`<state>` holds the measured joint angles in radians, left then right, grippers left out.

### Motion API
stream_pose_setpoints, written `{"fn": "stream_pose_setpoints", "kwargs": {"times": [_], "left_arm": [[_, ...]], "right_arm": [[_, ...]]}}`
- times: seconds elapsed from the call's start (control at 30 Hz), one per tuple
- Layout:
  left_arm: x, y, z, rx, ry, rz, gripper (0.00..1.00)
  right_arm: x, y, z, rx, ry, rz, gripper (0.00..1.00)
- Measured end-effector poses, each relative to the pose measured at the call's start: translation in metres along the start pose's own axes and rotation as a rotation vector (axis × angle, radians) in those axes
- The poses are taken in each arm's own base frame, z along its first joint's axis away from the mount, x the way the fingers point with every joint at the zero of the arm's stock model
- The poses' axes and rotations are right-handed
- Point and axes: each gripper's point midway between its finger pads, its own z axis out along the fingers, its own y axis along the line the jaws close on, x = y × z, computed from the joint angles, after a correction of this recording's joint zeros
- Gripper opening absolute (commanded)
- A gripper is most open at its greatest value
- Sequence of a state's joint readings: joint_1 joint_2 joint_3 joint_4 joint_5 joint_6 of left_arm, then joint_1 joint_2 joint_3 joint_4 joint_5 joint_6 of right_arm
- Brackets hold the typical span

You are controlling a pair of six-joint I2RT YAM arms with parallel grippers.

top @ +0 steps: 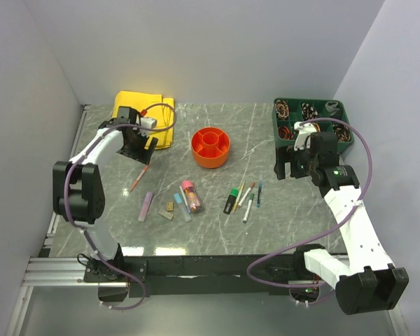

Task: Sort the stationery into containers
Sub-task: Pick up the pen from the center of the board.

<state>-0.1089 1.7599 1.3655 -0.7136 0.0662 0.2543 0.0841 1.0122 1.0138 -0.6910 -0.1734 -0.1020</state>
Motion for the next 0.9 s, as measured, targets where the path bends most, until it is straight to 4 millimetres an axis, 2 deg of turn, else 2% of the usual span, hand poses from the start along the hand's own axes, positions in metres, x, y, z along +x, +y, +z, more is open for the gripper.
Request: {"fn": "stream_pose_setpoints", "kwargs": {"times": [0.2,0.33,0.53,0.9], "left_arm": [[0.008,-0.003,0.025,0.012,0.084,0.027,0.81],[0.013,-0.003,0.037,0.012,0.12,0.034,0.73],[0.013,-0.002,0.049,0.004,0.143,0.049,0.62],[0.003,-0.001,0.073,0.006,0.164,0.071,0.5]], "right_arm": [[-0.001,0.012,-0.005,-0.079,0.005,-0.012,1.0],[-0.005,0.012,-0.007,-0.09,-0.005,-0.005,1.0],[-0.006,0.009,-0.007,-0.088,-0.006,0.01,1.0],[-0.005,0.007,-0.006,-0.092,-0.002,0.027,1.0]]}}
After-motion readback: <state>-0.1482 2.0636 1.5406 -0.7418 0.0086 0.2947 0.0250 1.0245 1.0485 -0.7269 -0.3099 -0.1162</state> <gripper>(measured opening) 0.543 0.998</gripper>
